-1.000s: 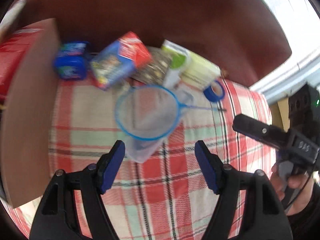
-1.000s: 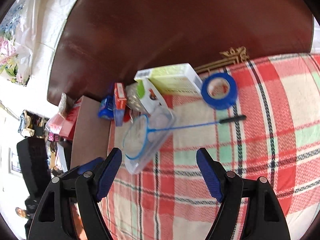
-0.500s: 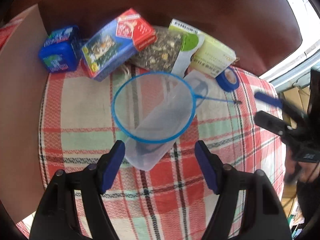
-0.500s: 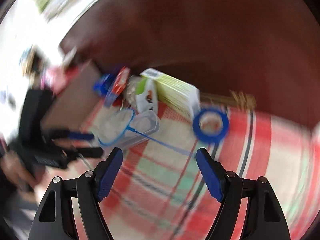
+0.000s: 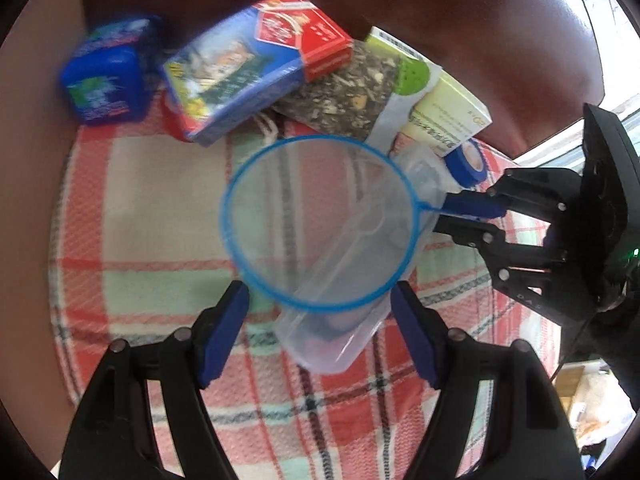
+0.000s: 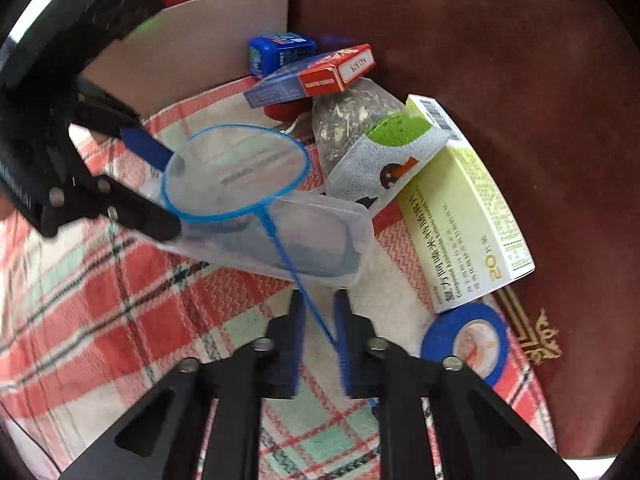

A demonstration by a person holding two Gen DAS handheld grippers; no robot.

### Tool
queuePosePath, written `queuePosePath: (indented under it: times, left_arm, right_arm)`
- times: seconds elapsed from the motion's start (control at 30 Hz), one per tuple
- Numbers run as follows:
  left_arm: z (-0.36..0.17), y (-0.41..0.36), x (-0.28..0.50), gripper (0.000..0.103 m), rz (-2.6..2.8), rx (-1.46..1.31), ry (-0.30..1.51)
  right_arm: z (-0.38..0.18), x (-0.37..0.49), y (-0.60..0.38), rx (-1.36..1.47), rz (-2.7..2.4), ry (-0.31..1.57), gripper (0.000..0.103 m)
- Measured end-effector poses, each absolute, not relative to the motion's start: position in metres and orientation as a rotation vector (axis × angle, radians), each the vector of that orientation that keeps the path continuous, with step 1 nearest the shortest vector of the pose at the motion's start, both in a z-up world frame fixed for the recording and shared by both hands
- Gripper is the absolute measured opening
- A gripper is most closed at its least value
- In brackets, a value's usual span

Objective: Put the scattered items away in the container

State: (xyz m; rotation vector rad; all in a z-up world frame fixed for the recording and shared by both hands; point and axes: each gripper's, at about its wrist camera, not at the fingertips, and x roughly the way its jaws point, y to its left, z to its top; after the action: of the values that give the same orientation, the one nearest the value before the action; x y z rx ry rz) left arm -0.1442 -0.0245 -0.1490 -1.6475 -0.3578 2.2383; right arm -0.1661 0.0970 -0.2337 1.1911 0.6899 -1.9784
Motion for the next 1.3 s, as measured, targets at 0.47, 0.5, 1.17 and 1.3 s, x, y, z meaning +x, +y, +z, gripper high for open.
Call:
queuePosePath:
  times: [0.47,0.5,1.17,1.3]
  left_arm:
    - [-0.151,0.009,-0.156,0.07,2.178,-1.586,-0.318]
    - [-0.15,0.009,-0.156,0.067,2.193,-1.584,-0.314]
    - [-0.147,0.044,-0.158,0.045,2.267,-1.65,-0.049]
    - [-0.15,0.053,-0.165,0.045,2.273,-1.675,-0.083]
  right_arm:
    - [-0.221,-0.19,0.151,1.371,-1.977,0.156,0.01]
    - [-0.221,-0.191,0.153,1.373,-1.978,0.137,0.01]
    - [-0.192,-0.186,0.195,1.353,-2.094,-0.149,0.01]
    - [-0.199,-0.184,0.199,1.367,-2.096,-0.16,0.01]
